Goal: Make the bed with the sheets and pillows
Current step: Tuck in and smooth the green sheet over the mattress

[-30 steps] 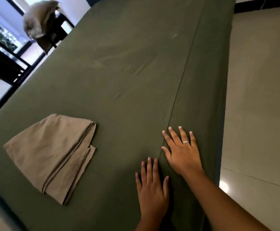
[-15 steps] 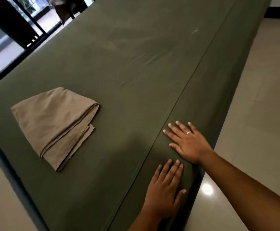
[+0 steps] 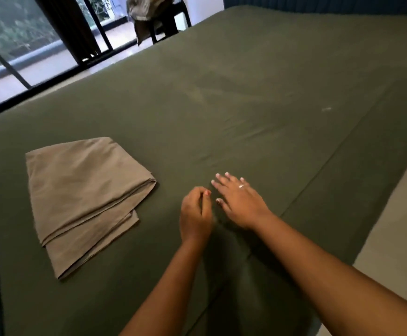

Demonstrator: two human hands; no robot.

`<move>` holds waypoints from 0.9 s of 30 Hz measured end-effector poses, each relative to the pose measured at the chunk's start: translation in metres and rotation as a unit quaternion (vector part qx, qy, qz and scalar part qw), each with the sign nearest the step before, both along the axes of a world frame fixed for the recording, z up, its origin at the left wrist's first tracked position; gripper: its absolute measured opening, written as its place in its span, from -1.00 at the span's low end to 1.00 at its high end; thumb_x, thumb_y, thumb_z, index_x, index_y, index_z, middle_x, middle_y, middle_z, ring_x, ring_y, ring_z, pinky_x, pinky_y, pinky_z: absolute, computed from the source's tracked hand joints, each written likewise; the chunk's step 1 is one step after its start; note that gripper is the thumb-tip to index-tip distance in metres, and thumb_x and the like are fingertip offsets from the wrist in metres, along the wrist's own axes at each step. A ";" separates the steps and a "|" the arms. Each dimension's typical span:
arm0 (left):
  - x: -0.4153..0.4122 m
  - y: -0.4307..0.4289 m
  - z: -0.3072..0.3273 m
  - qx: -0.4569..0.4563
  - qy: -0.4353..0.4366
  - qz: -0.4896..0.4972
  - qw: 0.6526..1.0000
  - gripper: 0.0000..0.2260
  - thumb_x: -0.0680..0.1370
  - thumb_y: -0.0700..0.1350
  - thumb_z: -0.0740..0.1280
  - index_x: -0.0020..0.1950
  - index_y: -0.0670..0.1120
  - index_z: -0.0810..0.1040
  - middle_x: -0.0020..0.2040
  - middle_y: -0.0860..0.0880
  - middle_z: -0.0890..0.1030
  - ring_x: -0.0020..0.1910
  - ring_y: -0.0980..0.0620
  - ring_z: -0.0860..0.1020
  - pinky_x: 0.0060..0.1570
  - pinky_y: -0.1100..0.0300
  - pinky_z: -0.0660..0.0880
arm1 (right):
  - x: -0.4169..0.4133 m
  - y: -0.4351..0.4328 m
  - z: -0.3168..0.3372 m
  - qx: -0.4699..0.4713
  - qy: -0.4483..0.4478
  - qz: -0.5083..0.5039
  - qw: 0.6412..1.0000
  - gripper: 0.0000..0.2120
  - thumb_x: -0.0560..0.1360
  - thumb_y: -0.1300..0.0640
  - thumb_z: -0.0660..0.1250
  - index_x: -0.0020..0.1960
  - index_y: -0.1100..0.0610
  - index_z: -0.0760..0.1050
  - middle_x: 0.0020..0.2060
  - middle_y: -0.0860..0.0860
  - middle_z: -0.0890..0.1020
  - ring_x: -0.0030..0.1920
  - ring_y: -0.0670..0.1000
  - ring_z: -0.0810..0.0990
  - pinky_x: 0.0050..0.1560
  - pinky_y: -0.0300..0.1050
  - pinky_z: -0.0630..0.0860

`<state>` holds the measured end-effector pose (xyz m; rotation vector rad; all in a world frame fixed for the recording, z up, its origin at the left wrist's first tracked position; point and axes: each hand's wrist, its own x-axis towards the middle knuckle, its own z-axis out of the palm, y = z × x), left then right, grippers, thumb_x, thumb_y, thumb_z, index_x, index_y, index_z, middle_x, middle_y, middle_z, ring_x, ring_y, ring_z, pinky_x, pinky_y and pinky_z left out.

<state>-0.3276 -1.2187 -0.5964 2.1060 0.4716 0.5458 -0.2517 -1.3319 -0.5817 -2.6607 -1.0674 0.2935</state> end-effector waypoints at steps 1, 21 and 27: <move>0.023 0.011 -0.008 0.018 0.013 0.009 1.000 -0.90 0.58 -0.11 0.21 -0.07 0.03 0.50 -0.10 0.02 0.57 -0.08 0.06 0.52 -0.08 0.15 0.44 | 0.027 0.005 -0.005 -0.004 -0.011 -0.020 1.000 -0.49 0.64 0.00 0.06 0.56 0.04 0.06 0.56 -0.04 0.02 0.55 -0.01 -0.04 0.50 -0.01 -0.07; 0.235 0.054 -0.082 0.205 0.414 0.067 0.884 -0.44 0.63 0.19 -0.10 0.57 0.07 -0.16 0.58 0.03 -0.18 0.54 -0.05 -0.24 0.42 -0.29 -0.23 | 0.277 0.018 -0.103 -0.041 -0.015 -0.171 0.984 -0.39 0.60 -0.22 -0.04 0.57 0.01 -0.03 0.56 -0.04 0.03 0.55 0.01 -0.03 0.50 0.03 -0.08; 0.285 -0.007 -0.085 0.262 0.327 -0.103 0.902 -0.47 0.63 0.21 -0.12 0.57 0.12 -0.15 0.58 0.04 -0.16 0.54 -0.02 -0.23 0.44 -0.18 -0.27 | 0.321 -0.111 -0.105 -0.096 -0.047 -0.370 0.923 -0.39 0.60 -0.20 -0.04 0.56 0.06 0.03 0.55 0.01 0.10 0.54 0.08 0.04 0.49 0.12 -0.01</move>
